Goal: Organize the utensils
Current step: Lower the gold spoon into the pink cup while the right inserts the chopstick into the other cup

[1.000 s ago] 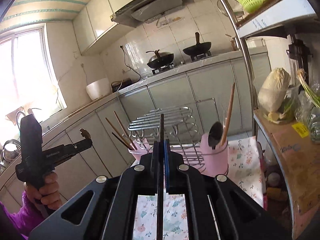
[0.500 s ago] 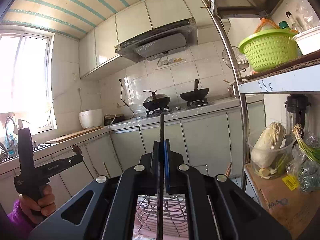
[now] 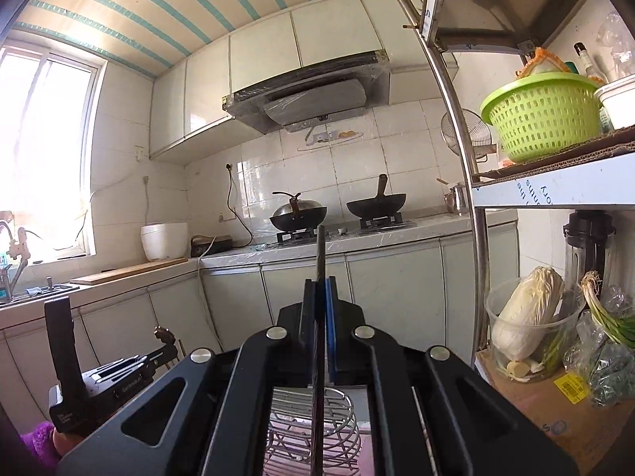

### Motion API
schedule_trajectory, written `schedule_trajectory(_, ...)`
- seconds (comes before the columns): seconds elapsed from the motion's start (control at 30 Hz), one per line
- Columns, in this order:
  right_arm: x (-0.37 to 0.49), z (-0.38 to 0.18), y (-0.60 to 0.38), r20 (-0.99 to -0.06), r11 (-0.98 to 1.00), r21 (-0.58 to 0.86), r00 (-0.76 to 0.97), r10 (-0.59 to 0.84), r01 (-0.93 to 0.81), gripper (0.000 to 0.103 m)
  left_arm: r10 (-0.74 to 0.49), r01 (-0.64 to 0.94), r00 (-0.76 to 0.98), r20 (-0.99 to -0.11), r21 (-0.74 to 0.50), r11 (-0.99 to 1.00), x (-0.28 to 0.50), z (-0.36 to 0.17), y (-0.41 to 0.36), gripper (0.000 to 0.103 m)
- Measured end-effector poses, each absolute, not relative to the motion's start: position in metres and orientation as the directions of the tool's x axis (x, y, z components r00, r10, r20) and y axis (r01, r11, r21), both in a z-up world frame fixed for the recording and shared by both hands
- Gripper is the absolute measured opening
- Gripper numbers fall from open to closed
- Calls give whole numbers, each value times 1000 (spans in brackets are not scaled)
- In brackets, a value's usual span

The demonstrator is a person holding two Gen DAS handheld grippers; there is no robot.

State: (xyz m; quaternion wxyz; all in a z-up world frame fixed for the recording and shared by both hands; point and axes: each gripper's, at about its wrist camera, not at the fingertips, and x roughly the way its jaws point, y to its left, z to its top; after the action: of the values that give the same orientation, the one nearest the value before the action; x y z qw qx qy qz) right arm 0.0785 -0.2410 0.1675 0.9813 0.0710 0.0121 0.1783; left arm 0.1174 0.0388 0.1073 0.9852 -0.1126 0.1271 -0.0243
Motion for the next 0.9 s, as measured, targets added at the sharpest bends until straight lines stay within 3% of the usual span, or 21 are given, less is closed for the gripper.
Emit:
schedule_trajectory(0.6, 108, 125, -228, 35, 974, -10, 973, 228, -227, 5, -125, 54, 957, -261, -264, 963, 121, 69, 42, 2)
schedule_trajectory(0.9, 107, 110, -235, 49, 978, -10, 977, 208, -208, 5, -134, 56, 953, -271, -277, 959, 122, 62, 46, 2)
